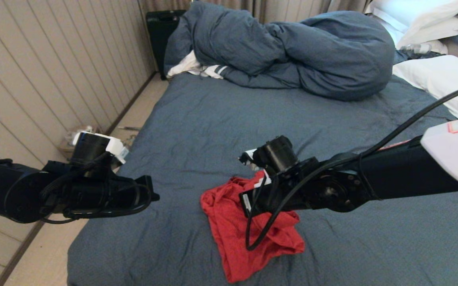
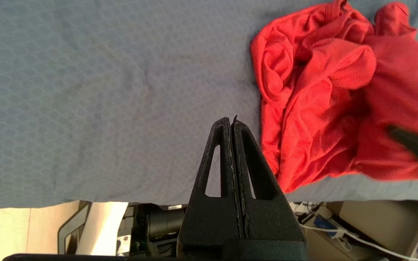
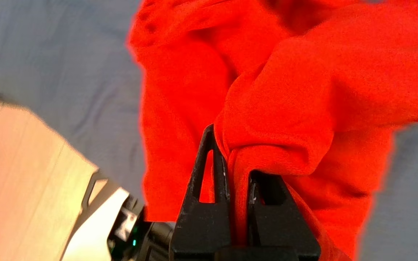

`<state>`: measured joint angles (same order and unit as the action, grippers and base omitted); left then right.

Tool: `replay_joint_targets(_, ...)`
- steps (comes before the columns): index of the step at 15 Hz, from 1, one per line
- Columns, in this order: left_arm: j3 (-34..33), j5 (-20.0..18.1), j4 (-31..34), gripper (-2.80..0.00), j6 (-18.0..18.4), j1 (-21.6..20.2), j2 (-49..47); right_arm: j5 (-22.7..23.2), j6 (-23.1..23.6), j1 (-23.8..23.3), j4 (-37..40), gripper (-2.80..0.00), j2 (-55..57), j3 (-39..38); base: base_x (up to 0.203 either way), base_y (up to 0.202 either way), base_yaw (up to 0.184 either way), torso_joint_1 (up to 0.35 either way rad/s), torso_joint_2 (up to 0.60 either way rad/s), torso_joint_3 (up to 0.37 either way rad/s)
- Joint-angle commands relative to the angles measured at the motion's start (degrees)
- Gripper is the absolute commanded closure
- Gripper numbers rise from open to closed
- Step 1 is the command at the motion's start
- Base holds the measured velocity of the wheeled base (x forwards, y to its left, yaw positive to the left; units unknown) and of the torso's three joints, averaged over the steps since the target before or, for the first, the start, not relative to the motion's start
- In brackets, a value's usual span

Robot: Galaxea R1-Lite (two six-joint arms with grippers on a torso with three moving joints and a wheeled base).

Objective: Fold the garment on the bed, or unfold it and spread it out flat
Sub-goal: Fold the red T-shirt

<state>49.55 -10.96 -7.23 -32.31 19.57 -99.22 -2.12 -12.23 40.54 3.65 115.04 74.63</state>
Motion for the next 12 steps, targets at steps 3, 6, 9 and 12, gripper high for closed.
replay_joint_targets(3,0.0,-0.1,-0.1,0.00,0.0,0.0,0.1,-0.1,-0.1,2.9,0.5,0.00,4.7,3.1,0.000,0.000,0.000,0.000,0.00,0.000)
replay_joint_targets(6,0.0,-0.1,-0.2,0.00,0.0,0.0,0.0,-0.1,0.4,3.2,0.5,-2.80,5.0,3.0,0.000,0.000,0.000,0.000,0.00,0.000)
replay_joint_targets(9,0.0,-0.1,-0.2,0.00,0.0,0.0,-0.2,-0.1,0.8,3.2,0.3,-2.80,3.8,2.2,0.000,0.000,0.000,0.000,0.00,0.000)
replay_joint_targets(12,-0.1,-0.1,-0.2,0.00,0.0,0.0,-0.1,0.0,0.5,3.1,0.2,-2.80,1.0,2.2,0.000,0.000,0.000,0.000,0.00,0.000)
